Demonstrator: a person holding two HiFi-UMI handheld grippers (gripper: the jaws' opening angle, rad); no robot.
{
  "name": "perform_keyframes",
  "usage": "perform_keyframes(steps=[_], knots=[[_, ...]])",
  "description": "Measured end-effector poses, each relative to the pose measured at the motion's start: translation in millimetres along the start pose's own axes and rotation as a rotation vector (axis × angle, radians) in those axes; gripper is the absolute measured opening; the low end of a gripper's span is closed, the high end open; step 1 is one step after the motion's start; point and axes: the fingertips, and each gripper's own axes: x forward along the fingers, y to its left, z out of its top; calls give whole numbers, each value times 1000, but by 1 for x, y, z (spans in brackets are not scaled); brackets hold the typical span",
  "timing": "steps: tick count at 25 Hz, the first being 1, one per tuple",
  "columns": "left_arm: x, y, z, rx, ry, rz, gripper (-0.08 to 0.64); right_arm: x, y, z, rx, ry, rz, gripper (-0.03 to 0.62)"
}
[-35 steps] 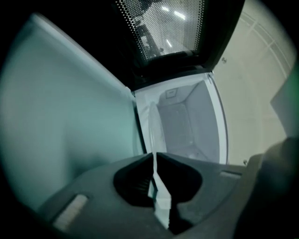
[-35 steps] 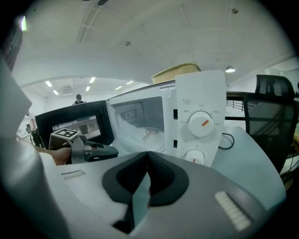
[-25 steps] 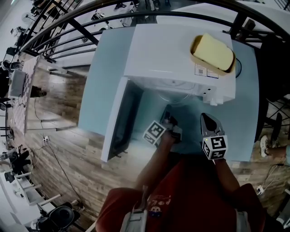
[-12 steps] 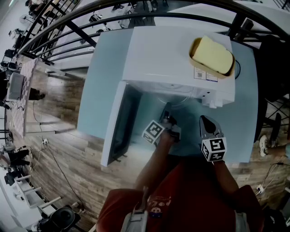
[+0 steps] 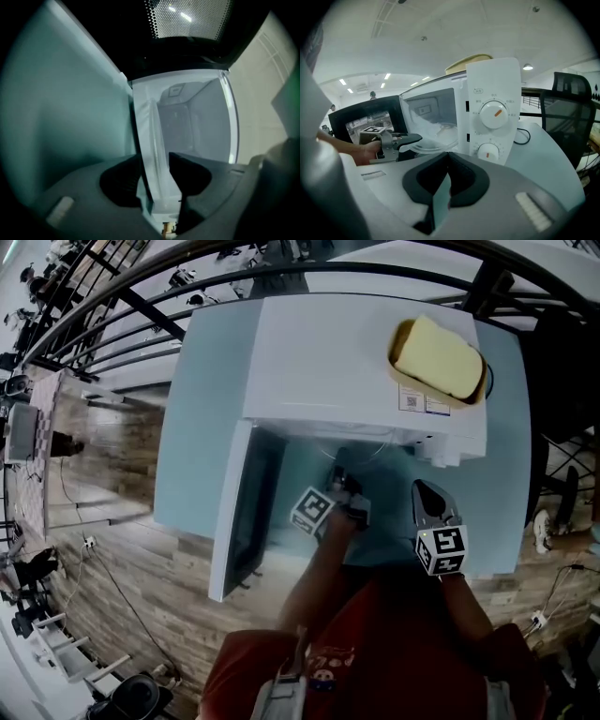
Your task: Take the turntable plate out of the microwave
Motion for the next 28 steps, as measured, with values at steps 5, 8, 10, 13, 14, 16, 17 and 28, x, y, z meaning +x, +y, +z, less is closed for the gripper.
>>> perform_keyframes(steps=[5,8,10,13,14,16,17,28], knots=[[13,1,3,-16,4,-31,186,9,-1,1,-1,10,-10,0],[19,0,5,-40,2,-57,186,14,-2,1,-4,19,-17,-1],[23,-2,7,-70,-4,-78,186,17,-2,2,0,22,-21,0],[28,-4,8,-82,2,-98,186,20,-3,4,9,21,-28,-1],[30,-3,8,-80,6,-100,186,22,-3,5,10,20,-31,0],[34,-2,7,-82,12,-102,184,25,-3,5,7,21,-34,-2],[35,-2,6,-87,12,-106,183,27,-3,5,4,22,-34,0],[39,-2,5,-100,16,-101,103,32,0,4,-12,32,-43,-2]])
